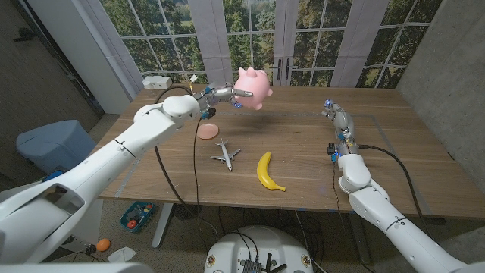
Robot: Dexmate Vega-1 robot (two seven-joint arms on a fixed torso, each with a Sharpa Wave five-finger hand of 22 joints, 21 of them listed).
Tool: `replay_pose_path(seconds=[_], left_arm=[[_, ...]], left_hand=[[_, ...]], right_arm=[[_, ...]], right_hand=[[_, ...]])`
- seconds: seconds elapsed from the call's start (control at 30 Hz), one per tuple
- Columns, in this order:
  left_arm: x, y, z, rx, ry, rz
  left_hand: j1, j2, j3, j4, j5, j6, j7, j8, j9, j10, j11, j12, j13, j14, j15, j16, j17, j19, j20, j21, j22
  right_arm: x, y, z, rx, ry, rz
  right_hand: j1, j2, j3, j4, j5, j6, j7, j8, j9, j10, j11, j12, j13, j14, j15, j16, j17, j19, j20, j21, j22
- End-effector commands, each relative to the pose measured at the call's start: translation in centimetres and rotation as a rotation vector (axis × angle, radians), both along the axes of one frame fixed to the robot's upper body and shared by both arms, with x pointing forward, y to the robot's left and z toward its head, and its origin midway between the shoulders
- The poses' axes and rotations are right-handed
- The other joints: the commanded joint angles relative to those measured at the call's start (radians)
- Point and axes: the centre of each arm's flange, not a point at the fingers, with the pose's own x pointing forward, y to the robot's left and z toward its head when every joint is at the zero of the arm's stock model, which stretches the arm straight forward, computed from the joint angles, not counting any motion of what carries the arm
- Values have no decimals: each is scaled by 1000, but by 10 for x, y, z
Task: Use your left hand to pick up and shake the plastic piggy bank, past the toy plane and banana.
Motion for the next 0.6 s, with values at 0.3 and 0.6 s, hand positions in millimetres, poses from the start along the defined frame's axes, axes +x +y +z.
replay_pose_path(seconds=[0.3,0.6], left_arm=[[-16,1,-8,-91,-237,507],[-15,-1,-8,-85,-237,510]], left_hand=[[491,491,9,0,4,502,-227,6,6,373,-362,-7,0,83,-193,-3,6,0,-24,15,-2],[490,489,9,0,5,503,-228,6,6,377,-363,-9,0,83,-193,-6,6,0,-24,20,-4]], right_arm=[[6,2,5,-7,9,-5],[7,0,5,-5,10,-4]], right_hand=[[3,-3,1,4,6,2,1,-1,3,9,-4,-2,4,8,1,-1,2,9,3,-2,5],[4,-3,1,5,6,2,1,-2,3,9,-4,-2,4,9,1,-1,2,9,2,-5,5]])
